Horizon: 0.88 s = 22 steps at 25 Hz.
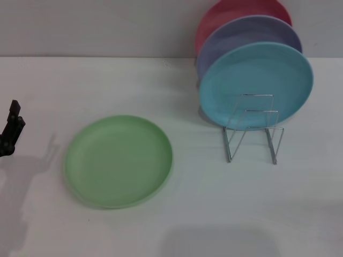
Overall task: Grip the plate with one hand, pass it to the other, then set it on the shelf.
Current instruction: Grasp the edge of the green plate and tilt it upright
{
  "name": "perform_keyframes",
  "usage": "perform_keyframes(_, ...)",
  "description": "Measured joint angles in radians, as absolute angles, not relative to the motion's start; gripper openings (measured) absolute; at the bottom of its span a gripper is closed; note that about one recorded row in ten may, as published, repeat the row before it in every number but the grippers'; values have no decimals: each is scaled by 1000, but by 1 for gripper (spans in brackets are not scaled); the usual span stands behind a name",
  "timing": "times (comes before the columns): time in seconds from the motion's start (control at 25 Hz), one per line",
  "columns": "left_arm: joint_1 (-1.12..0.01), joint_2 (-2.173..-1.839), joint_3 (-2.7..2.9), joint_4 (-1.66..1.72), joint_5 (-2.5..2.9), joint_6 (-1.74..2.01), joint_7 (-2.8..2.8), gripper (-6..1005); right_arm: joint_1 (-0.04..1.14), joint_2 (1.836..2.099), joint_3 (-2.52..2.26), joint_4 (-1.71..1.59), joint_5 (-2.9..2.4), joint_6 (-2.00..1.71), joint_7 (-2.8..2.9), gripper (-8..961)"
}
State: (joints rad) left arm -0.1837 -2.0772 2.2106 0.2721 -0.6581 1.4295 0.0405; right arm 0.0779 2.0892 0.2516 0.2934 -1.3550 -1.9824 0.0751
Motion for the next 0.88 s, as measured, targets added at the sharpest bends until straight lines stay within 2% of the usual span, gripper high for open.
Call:
perform_keyframes(0.56,-206,-2070,2245,312,-658,1385,52,807,94,2089,250,299,-1362,-1948,75,835)
perform_keyframes(0.88,-183,-2025,2206,550,-658,1140,171,807,97,2089,250,300,-1362,-1935,81,835)
